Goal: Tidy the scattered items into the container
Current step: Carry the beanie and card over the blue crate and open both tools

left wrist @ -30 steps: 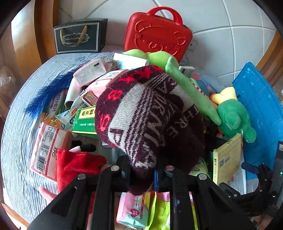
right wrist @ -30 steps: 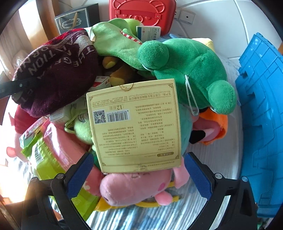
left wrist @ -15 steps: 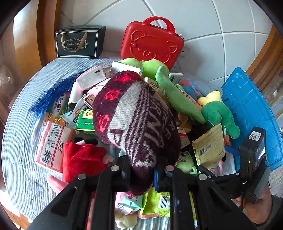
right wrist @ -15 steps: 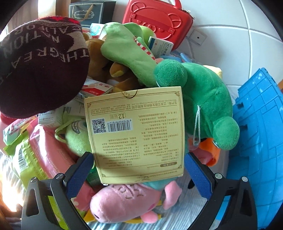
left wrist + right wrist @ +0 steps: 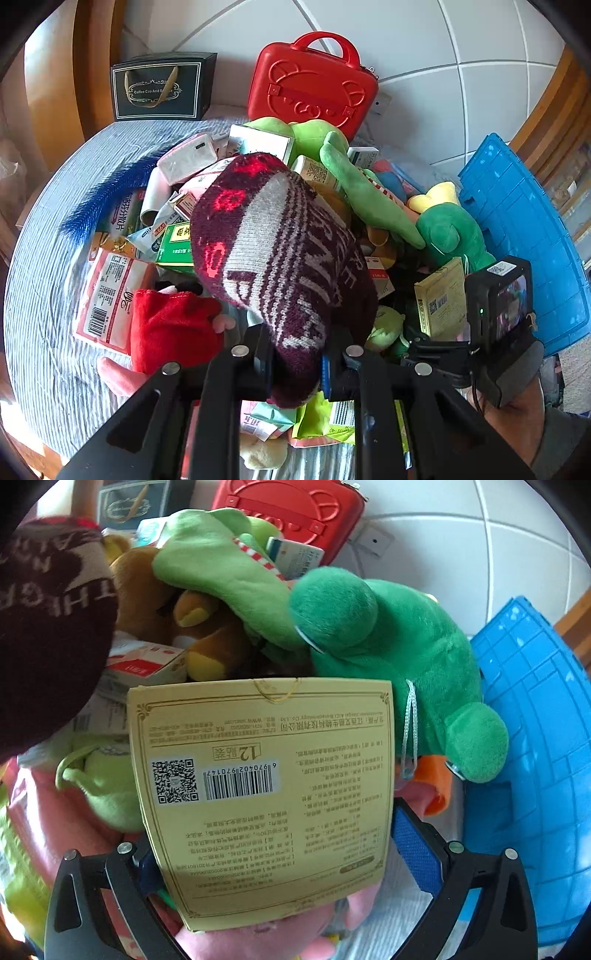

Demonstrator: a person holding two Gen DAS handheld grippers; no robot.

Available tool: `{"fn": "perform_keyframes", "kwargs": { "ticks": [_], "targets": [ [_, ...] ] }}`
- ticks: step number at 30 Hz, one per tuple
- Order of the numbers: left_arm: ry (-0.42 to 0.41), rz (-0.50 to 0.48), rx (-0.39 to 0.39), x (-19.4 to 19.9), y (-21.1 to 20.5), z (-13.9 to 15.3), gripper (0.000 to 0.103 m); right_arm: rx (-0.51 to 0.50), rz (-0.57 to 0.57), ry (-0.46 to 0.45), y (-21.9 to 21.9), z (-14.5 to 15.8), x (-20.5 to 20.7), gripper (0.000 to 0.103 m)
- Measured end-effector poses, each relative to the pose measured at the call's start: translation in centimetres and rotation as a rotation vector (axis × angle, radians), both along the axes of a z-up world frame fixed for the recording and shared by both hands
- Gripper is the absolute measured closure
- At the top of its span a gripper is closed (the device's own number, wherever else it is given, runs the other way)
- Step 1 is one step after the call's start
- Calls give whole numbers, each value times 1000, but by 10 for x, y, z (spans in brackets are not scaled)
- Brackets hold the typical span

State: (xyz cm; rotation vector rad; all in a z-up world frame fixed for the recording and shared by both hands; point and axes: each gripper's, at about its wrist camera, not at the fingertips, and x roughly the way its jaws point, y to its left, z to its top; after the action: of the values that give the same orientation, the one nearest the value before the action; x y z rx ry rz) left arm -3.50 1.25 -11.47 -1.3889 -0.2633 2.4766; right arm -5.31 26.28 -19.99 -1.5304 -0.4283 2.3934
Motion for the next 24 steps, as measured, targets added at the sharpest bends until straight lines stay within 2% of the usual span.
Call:
{"fn": "perform_keyframes", "kwargs": {
  "ticks": [3, 15, 18, 19, 24],
  "targets": [
    [2, 0, 4, 0, 0, 1, 86, -75, -4, 14, 11, 3, -2, 0],
    [36, -5, 4, 2, 5, 23, 86, -176, 6, 24, 21, 25, 4, 2],
    [48, 1, 11, 6, 6, 32, 86, -194, 9, 34, 15, 34, 19, 2],
    [52, 2, 13, 7, 6, 35, 86, -198, 8, 37, 1, 47, 24, 2],
    [78, 5, 19, 12, 9, 52, 86, -229, 12, 64, 13, 87, 41, 2]
  ]
}}
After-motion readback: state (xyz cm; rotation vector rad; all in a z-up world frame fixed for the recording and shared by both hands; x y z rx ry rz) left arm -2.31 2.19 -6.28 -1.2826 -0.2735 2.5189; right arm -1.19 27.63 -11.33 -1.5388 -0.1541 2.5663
